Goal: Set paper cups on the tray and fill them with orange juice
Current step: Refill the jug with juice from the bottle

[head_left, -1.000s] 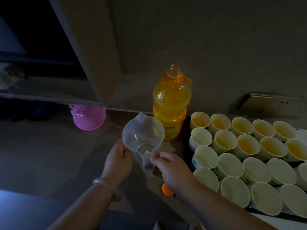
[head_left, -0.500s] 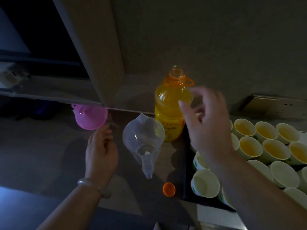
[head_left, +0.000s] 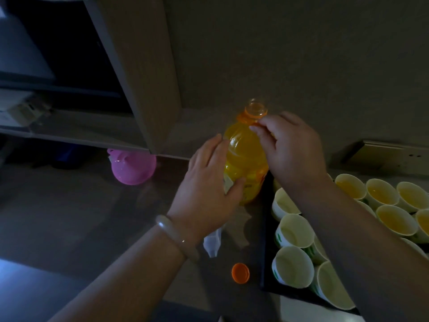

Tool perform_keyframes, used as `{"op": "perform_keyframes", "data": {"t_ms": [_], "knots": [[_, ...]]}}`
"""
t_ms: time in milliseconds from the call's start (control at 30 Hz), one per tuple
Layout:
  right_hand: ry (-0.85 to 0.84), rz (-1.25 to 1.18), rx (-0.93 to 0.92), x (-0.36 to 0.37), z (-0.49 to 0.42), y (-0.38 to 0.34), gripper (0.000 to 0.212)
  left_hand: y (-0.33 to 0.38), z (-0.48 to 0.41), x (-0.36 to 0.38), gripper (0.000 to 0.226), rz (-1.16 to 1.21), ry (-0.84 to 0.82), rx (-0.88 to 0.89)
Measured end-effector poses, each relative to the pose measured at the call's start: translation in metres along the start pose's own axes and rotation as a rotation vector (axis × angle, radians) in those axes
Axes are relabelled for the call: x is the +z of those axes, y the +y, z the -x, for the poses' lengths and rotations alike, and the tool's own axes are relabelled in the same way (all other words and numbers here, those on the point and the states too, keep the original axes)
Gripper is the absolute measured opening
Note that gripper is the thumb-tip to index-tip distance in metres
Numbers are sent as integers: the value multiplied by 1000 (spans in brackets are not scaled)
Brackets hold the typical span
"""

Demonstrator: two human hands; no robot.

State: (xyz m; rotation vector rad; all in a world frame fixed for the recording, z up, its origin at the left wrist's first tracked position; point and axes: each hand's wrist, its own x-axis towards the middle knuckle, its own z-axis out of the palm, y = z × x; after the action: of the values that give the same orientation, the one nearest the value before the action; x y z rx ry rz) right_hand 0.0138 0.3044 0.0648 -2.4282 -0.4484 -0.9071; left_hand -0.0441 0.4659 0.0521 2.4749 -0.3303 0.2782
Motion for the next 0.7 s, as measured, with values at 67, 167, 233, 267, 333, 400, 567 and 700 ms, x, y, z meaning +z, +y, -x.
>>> {"op": "perform_keyframes", "data": {"t_ms": [67,167,233,267,333,400,567,700], "knots": [[29,-49,-9,-2,-4,3,18,3,-15,8,78,1,-57,-26],[70,-97,-16,-1,-12,8,18,8,-34,14,86,14,-167,-94],[91,-110,-22,1,-16,12,18,10,-41,15,90,13,-205,-119],[99,-115,-21,2,-18,14,18,11,-44,15,91,11,-207,-123],[110,-126,-18,3,-22,16,18,11,-45,15,89,12,-210,-120],[117,-138,-17,5,-27,18,17,9,-46,16,87,20,-204,-111],[145,-171,-37,11,-39,21,17,4,-50,21,81,31,-139,-120],[166,-187,-38,14,-44,24,15,2,-56,22,74,33,-109,-108]]}}
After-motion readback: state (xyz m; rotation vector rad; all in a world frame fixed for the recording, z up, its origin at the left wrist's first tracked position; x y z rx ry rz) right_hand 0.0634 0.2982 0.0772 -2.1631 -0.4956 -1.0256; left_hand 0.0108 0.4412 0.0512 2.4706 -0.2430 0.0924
